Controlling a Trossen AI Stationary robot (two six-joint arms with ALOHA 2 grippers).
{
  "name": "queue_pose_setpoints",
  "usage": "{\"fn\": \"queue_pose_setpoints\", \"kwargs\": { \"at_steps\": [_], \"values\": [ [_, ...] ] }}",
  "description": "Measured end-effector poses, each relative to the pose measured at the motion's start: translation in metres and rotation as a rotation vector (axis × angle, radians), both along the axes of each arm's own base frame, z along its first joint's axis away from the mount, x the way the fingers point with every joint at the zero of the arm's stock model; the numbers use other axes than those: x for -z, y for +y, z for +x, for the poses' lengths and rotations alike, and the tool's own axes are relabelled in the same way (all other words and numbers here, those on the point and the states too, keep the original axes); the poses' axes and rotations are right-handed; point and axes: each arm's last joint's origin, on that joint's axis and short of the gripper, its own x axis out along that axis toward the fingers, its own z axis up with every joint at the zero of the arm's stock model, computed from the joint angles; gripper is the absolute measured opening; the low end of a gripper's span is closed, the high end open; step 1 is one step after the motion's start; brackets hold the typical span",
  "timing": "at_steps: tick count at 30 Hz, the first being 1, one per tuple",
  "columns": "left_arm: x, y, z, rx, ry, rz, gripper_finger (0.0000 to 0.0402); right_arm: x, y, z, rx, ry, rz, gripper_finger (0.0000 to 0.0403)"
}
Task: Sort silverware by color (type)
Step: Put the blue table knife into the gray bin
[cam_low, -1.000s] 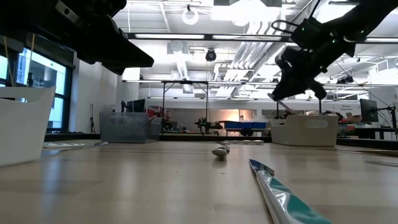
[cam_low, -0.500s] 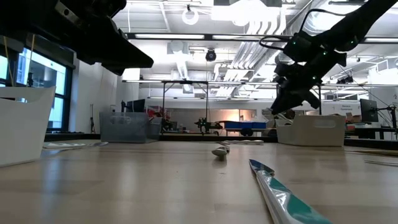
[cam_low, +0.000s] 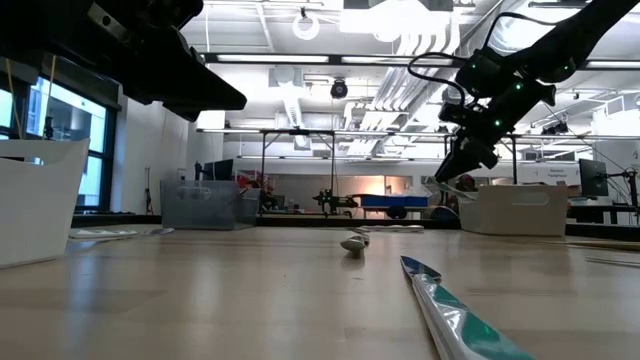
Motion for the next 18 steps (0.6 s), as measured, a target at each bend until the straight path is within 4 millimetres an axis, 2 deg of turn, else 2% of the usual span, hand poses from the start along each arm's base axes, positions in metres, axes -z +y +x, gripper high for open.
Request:
{"fn": "queue_pose_setpoints", "kwargs": {
  "at_steps": [10,14,18],
  "values": [
    [0.000,0.000,0.000,0.002,0.000,-0.001,0.0000,-0.003,0.001,0.003,0.131,-0.060,0.071,0.0138],
    [0.000,0.000,0.000,0.002,0.000,-0.001,0.0000,-0.020,0.004,0.012,0.176,-0.057,0.099,0.0147],
    [0.000,0.000,0.000,0.002,0.000,-0.001,0.0000,-0.038,0.013,0.024,0.137,0.004,0.095,0.0149]
  ]
}}
